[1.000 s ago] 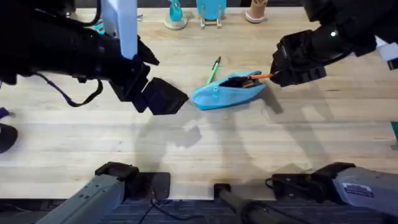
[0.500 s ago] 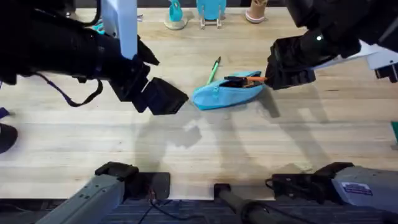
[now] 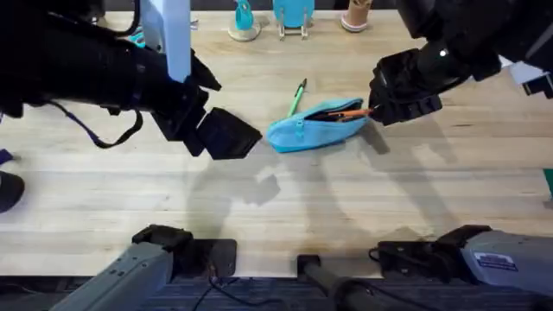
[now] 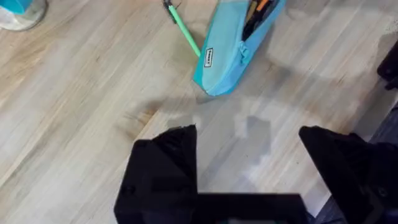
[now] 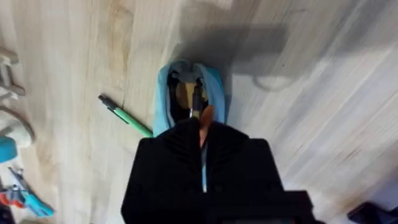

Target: Unzip the bag, pick up the pens from the table one at a time and place them inside, then zip the bag closed.

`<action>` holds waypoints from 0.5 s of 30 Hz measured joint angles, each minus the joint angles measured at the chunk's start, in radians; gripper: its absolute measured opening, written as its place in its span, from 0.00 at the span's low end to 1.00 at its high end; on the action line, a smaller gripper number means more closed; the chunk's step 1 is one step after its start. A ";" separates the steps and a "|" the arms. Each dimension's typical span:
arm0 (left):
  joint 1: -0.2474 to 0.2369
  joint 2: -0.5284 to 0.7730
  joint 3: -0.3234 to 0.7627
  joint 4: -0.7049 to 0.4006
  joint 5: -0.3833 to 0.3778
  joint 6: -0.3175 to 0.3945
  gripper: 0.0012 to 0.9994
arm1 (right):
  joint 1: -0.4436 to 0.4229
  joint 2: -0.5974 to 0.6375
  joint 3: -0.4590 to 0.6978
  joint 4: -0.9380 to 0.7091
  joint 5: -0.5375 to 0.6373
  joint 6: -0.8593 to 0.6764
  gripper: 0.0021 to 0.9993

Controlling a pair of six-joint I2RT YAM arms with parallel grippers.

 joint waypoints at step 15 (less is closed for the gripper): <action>0.000 0.000 0.000 0.000 0.000 0.000 1.00 | 0.018 0.003 0.000 0.050 0.020 -0.065 0.03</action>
